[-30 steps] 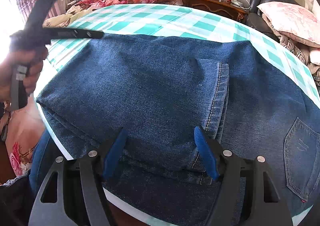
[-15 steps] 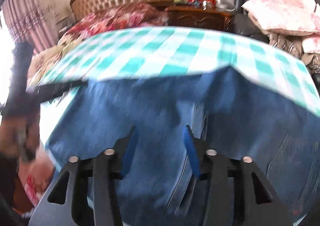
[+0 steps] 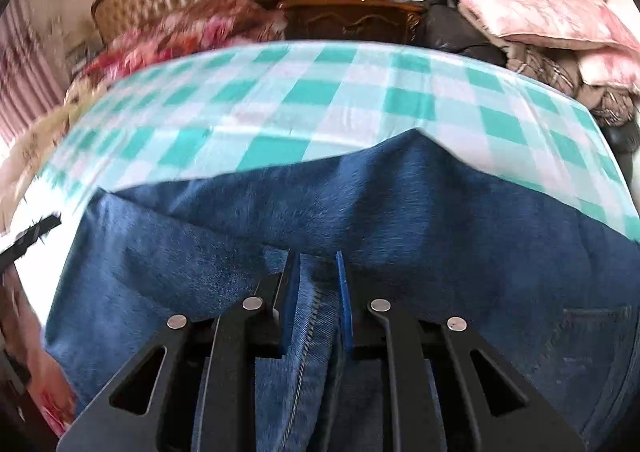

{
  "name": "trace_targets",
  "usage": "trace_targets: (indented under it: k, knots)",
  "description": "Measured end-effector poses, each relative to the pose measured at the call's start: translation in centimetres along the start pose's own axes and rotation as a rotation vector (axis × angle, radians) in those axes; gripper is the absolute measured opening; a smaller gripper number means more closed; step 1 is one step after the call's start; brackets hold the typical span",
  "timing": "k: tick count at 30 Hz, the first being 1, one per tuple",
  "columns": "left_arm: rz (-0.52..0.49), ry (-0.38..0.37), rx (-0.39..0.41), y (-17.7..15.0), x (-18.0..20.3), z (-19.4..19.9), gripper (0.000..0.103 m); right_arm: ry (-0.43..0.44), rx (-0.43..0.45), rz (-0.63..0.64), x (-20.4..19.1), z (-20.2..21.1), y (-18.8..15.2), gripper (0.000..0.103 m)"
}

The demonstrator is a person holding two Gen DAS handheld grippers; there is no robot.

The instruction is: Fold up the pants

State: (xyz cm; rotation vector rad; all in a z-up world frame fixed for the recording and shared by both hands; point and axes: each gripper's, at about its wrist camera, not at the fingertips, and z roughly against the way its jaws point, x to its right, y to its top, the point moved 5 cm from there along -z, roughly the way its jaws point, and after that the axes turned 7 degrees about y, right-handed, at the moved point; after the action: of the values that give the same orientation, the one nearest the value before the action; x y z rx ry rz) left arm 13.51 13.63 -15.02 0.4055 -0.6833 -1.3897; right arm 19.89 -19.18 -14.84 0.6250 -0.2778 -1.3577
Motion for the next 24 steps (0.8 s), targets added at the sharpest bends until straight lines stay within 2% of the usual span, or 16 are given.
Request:
trace_targets:
  k: [3, 5, 8, 9, 15, 17, 19, 21, 24]
  knots:
    - [0.057, -0.075, -0.001, -4.1, -0.8, 2.9, 0.035, 0.038, 0.008, -0.104, 2.0, 1.5, -0.7, 0.015]
    - [0.070, -0.098, -0.009, -6.1, -0.6, 3.6, 0.035, 0.031, 0.011, -0.149, 3.4, 2.3, -1.2, 0.015]
    - [0.060, -0.042, -0.054, -8.4, -0.5, 2.4, 0.035, 0.049, -0.008, -0.187, 4.3, 2.5, -1.5, 0.015]
    - [0.085, -0.057, -0.052, -8.7, -0.8, 2.4, 0.035, 0.061, -0.012, -0.192, 4.4, 2.5, -1.5, 0.015]
    - [0.052, -0.011, -0.040, -8.6, -0.4, 2.8, 0.036, 0.172, -0.070, -0.162, 1.9, 0.3, -0.6, 0.015]
    - [-0.001, 0.036, 0.034, -8.2, 0.4, 4.7, 0.035, 0.184, -0.092, -0.160, 1.5, -0.6, -0.3, 0.015]
    - [-0.122, 0.027, 0.102, -7.8, 3.2, 6.4, 0.035, 0.174, -0.124, -0.160, 1.4, -1.6, -0.3, 0.015]
    - [-0.216, -0.012, 0.136, -7.7, 6.3, 7.1, 0.035, 0.165, -0.132, -0.138, 1.4, -2.1, -0.1, 0.016]
    - [-0.385, -0.124, 0.156, -8.9, 13.5, 6.9, 0.035, 0.184, -0.146, -0.110, 1.3, -2.1, 0.1, 0.015]
